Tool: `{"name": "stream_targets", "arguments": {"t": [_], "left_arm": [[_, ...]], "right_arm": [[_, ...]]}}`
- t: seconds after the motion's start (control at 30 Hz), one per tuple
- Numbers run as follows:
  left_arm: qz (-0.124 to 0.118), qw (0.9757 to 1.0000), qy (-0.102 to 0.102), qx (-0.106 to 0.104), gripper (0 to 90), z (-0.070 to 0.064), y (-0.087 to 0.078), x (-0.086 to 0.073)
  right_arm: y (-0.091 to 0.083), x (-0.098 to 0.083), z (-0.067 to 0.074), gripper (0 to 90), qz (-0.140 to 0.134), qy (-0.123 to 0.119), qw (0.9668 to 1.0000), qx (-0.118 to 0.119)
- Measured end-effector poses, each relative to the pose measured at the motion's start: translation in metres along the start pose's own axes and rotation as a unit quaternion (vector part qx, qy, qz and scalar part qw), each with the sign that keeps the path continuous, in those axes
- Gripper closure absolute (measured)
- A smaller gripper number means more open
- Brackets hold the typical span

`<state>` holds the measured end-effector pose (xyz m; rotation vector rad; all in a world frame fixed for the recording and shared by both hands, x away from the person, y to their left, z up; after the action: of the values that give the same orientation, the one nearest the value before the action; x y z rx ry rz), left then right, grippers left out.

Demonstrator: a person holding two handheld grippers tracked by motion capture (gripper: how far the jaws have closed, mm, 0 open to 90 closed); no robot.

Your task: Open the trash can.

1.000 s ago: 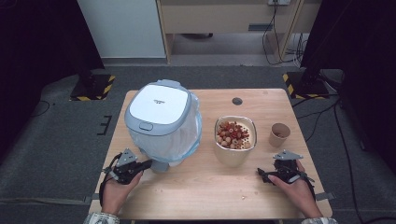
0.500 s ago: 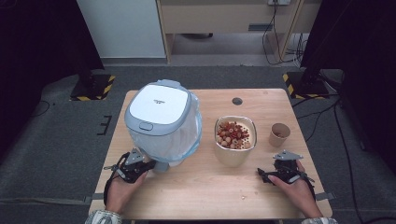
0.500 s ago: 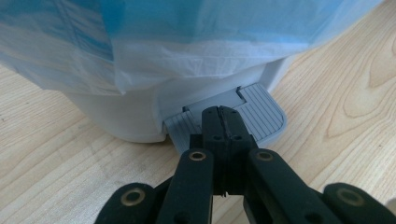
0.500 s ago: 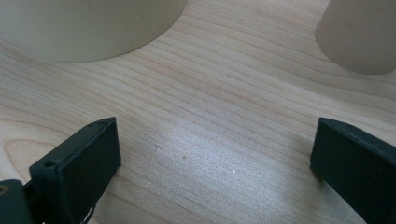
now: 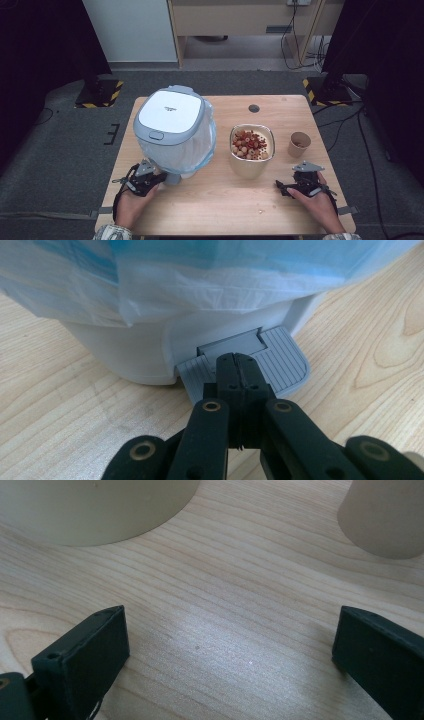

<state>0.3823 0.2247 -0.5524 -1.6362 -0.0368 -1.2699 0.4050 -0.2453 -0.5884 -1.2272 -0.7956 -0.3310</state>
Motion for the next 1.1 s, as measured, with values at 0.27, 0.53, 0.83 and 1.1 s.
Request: {"name": "stream_targets", "arguments": {"t": [0.27,0.53,0.83,1.1], "left_arm": [[-0.001,0.9999,-0.012,-0.006,90.0,0.001,0.001,-0.001],[0.004,0.9999,-0.014,-0.008,90.0,0.001,0.002,-0.003],[0.026,0.9996,-0.005,-0.008,90.0,0.0,0.009,-0.006],[0.025,0.9996,-0.009,-0.01,90.0,0.0,0.01,-0.007]], "right_arm": [[0.0,0.0,0.0,2.0,0.0,0.001,1.0,0.0],[0.0,0.0,0.0,2.0,0.0,0.0,1.0,0.0],[0.0,0.0,0.0,2.0,0.0,0.0,1.0,-0.001],[-0.002,0.0,-0.002,4.1,0.0,-0.005,1.0,0.004]]}}
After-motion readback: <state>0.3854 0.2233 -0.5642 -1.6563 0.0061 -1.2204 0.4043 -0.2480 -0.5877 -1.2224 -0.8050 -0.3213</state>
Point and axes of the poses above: each handheld gripper's, and its own axes: y roughly forward along the jaws, x roughly out of its top, z roughly to its left, the point moved 7 cm from there along y, roughly forward along the jaws, and after that the axes turned 9 degrees about y, right-handed, at the moved point
